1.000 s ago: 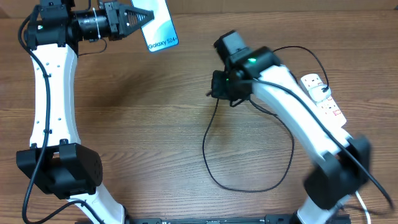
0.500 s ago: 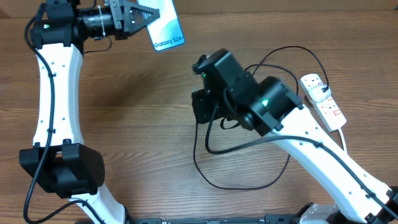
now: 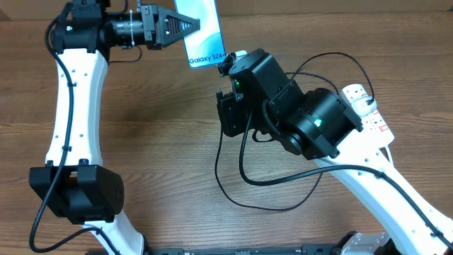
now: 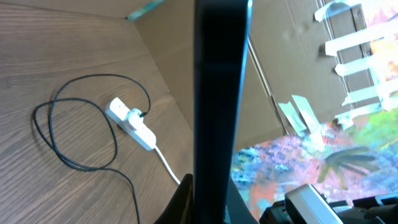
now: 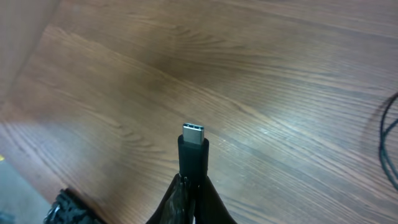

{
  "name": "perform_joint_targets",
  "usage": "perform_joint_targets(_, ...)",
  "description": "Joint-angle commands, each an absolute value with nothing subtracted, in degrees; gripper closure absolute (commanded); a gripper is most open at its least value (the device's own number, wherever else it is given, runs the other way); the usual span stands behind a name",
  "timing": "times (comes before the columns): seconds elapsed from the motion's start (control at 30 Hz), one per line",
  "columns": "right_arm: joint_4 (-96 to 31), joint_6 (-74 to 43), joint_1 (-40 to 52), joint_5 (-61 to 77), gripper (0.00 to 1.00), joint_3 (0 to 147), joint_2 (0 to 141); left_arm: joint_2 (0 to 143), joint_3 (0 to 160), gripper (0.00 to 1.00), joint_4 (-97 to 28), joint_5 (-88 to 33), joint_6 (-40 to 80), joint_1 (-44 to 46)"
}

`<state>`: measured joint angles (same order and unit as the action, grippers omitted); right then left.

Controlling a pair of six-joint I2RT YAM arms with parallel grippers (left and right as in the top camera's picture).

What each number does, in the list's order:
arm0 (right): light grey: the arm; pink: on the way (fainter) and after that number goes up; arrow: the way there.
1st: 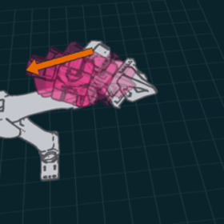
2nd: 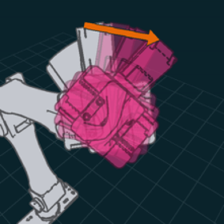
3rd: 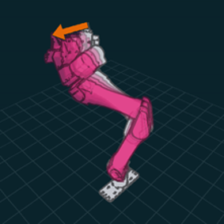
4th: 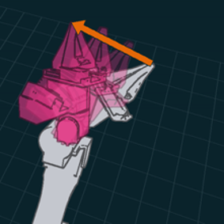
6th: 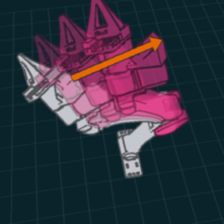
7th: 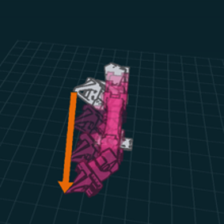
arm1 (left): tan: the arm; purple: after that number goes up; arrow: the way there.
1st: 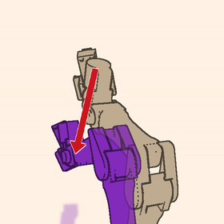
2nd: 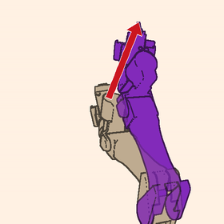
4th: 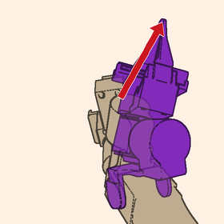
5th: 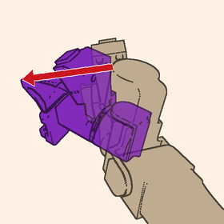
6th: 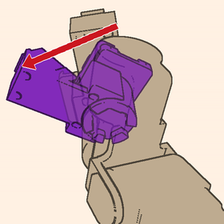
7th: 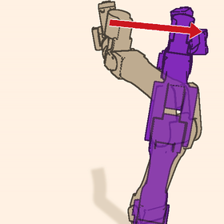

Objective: Plug charger to phone and switch on socket

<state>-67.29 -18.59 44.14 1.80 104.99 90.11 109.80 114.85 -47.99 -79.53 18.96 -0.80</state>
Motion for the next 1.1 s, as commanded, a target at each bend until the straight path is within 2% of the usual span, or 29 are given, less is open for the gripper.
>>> perform_joint_targets(0.0,-67.0,-17.98,44.25,-1.45,0.96,106.56,88.86,109.38,115.72,0.96,-48.01,-83.07,15.27,1.26)
perform_joint_targets(1.07,-64.97,-20.08,43.53,-4.91,0.96,106.54,92.38,109.38,115.72,0.96,-51.42,-85.54,8.1,3.2)
